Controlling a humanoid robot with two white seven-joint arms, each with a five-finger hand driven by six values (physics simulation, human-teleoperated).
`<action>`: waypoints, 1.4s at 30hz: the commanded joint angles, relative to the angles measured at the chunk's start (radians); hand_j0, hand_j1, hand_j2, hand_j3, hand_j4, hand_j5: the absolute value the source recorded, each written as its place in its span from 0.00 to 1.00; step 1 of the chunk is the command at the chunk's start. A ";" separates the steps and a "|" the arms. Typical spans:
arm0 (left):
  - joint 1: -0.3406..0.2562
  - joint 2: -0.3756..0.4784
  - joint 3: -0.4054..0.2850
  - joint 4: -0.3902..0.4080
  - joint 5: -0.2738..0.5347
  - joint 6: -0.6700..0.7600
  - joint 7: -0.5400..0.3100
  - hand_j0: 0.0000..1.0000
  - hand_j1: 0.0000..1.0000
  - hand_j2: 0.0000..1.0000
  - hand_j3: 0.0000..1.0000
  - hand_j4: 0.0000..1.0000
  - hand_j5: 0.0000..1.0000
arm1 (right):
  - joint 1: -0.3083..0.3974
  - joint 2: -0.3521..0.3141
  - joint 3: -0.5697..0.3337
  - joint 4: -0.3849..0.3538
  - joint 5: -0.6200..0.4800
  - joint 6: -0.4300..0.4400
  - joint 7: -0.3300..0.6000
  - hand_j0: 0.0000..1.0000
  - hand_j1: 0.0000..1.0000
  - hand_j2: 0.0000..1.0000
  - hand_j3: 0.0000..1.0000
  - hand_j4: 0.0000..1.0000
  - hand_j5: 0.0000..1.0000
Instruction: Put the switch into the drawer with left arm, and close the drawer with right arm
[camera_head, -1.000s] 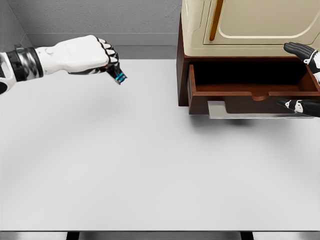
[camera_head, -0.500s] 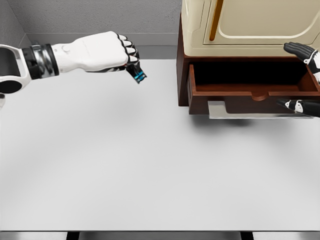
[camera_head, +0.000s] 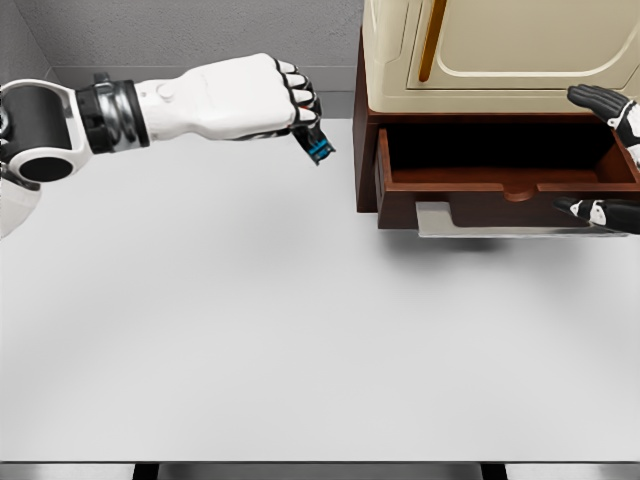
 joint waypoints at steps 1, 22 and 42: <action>-0.002 -0.015 0.000 0.000 0.004 0.002 0.000 0.50 0.50 0.50 0.50 0.50 0.50 | 0.000 -0.001 0.000 0.001 -0.005 0.000 -0.001 1.00 1.00 1.00 1.00 1.00 1.00; -0.051 -0.154 -0.014 0.004 -0.004 0.002 0.000 0.50 0.50 0.50 0.50 0.50 0.50 | 0.002 -0.001 0.000 0.001 -0.005 0.000 -0.001 1.00 1.00 1.00 1.00 1.00 1.00; -0.101 -0.315 -0.025 0.063 -0.008 0.002 -0.054 0.51 0.51 0.51 0.51 0.51 0.51 | 0.002 -0.001 0.001 0.001 -0.005 0.000 -0.001 1.00 1.00 1.00 1.00 1.00 1.00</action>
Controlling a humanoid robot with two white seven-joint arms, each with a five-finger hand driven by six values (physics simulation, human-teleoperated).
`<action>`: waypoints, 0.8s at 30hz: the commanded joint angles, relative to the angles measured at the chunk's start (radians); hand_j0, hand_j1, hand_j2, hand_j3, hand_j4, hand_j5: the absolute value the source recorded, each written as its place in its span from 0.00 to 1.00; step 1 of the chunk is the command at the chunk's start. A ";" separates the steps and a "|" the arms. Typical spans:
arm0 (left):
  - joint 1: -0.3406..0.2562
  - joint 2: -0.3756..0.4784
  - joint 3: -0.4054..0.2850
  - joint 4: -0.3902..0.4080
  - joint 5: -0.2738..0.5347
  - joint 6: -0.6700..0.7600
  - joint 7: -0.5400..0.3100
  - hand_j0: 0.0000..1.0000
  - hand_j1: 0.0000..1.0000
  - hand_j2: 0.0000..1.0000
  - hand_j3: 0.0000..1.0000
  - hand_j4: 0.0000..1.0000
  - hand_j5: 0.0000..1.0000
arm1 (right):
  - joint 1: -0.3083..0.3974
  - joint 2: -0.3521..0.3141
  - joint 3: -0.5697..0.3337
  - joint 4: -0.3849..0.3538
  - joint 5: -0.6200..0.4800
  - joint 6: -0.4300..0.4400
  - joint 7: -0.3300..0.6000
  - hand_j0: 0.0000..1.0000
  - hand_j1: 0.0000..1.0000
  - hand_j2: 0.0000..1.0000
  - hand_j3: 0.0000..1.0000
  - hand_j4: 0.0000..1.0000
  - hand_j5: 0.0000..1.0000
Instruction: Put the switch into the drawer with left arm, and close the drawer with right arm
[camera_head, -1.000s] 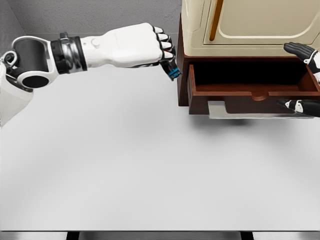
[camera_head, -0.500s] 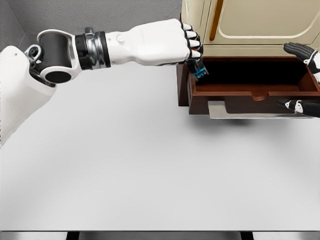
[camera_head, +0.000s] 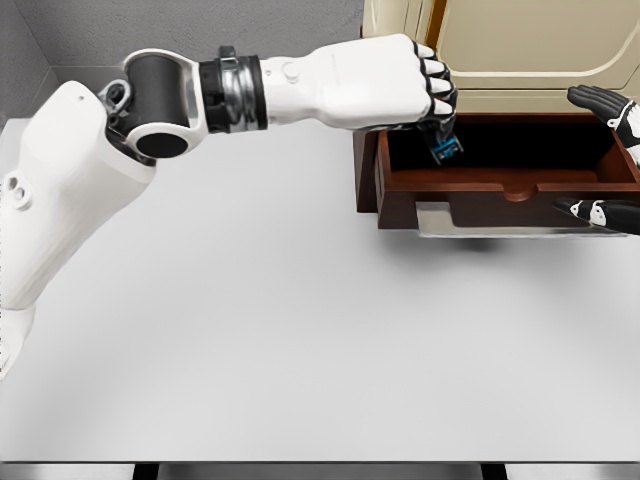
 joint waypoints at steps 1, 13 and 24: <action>-0.002 -0.020 0.002 0.007 0.002 0.002 -0.003 0.51 0.51 0.51 0.51 0.51 0.51 | 0.000 -0.001 0.000 0.000 -0.005 0.000 -0.001 1.00 1.00 1.00 1.00 1.00 1.00; -0.018 -0.063 0.009 0.056 -0.007 0.002 -0.009 1.00 1.00 1.00 1.00 1.00 1.00 | 0.000 -0.001 0.001 0.000 -0.005 0.000 -0.001 1.00 1.00 1.00 1.00 1.00 1.00; -0.046 -0.140 0.005 0.042 -0.009 0.002 -0.008 1.00 1.00 1.00 1.00 1.00 1.00 | 0.002 -0.001 0.001 0.000 -0.005 0.000 -0.001 1.00 1.00 1.00 1.00 1.00 1.00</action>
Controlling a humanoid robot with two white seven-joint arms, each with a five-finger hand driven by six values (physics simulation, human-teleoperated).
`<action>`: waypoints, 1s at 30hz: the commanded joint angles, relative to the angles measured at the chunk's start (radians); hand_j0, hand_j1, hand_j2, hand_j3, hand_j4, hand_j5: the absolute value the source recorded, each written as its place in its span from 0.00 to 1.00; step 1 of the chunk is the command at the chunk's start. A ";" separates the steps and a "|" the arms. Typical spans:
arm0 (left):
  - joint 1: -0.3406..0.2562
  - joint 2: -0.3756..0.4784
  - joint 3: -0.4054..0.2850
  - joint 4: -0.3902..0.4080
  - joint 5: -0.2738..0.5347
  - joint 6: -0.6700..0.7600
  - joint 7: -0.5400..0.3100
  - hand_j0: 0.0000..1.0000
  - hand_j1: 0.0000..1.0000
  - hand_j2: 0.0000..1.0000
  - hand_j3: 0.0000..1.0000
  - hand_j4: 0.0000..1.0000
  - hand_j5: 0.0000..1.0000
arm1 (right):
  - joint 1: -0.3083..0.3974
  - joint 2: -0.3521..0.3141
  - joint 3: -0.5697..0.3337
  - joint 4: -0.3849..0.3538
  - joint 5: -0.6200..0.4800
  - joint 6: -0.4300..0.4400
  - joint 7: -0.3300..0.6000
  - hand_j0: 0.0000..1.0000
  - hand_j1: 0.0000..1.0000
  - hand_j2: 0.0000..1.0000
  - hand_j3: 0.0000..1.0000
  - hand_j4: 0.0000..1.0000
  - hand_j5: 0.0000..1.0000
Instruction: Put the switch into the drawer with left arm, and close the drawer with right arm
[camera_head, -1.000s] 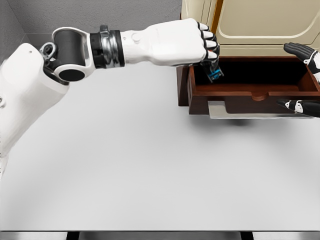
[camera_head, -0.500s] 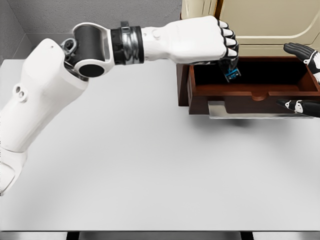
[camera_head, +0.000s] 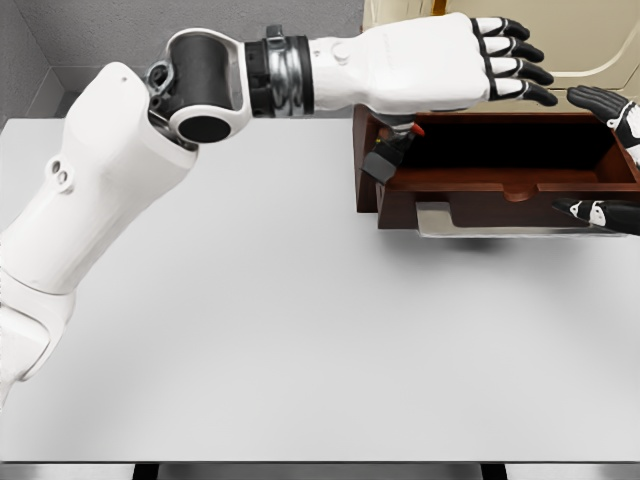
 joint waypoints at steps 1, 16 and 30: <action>-0.003 -0.037 -0.005 -0.002 0.002 0.002 0.001 1.00 1.00 1.00 1.00 1.00 1.00 | 0.002 -0.001 -0.001 0.000 -0.005 0.000 0.000 1.00 1.00 1.00 1.00 1.00 1.00; -0.029 0.010 -0.023 -0.120 0.028 0.002 0.001 1.00 1.00 1.00 1.00 1.00 1.00 | 0.002 -0.001 0.000 -0.002 -0.005 0.000 0.000 1.00 1.00 1.00 1.00 1.00 1.00; 0.090 0.467 0.004 -0.184 0.286 0.002 0.007 1.00 1.00 1.00 1.00 1.00 1.00 | 0.008 -0.004 -0.003 0.000 -0.012 0.000 -0.002 1.00 1.00 1.00 1.00 1.00 1.00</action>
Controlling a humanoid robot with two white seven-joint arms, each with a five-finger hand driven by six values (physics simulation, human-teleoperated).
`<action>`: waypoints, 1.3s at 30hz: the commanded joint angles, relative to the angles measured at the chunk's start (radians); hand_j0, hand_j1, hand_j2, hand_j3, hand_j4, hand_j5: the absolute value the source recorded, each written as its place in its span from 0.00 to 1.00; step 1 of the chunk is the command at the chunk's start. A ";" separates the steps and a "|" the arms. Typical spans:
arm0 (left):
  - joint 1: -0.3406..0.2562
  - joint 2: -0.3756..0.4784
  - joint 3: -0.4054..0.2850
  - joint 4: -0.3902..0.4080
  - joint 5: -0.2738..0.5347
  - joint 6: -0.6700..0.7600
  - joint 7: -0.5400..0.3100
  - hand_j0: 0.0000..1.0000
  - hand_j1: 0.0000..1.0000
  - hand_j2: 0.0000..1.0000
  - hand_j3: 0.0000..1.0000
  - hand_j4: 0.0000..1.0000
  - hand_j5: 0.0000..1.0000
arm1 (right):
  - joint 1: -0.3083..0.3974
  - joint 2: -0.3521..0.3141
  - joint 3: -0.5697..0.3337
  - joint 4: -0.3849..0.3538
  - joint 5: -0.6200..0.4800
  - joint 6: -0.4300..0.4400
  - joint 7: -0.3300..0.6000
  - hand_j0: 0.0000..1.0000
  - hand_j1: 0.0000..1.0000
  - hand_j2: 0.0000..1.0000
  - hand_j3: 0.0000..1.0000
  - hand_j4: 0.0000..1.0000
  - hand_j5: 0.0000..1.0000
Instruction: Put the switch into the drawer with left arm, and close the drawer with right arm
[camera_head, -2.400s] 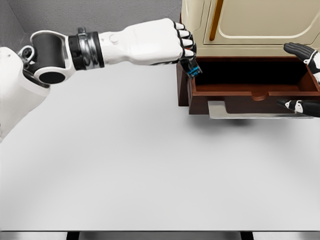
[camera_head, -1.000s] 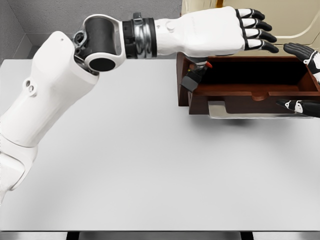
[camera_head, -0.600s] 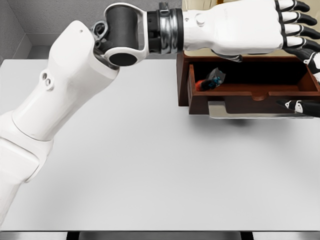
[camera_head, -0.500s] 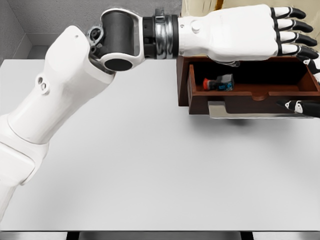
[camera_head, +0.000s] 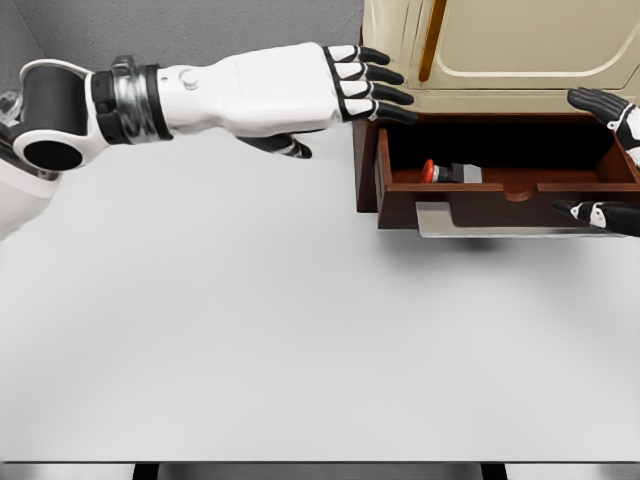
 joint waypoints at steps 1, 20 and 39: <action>0.003 0.083 0.007 -0.003 0.037 0.002 0.003 1.00 1.00 1.00 1.00 1.00 1.00 | 0.002 -0.005 0.000 0.000 -0.011 0.000 -0.001 1.00 1.00 1.00 1.00 1.00 1.00; 0.258 0.378 0.192 0.011 0.049 0.002 0.003 1.00 1.00 1.00 1.00 1.00 1.00 | -0.001 -0.017 -0.086 0.000 -0.065 0.000 0.194 1.00 1.00 1.00 1.00 1.00 1.00; 0.282 0.398 0.192 0.011 0.043 0.002 0.002 1.00 1.00 1.00 1.00 1.00 1.00 | -0.209 0.046 0.151 -0.002 -0.031 0.000 0.200 0.51 0.51 0.51 0.51 0.51 0.51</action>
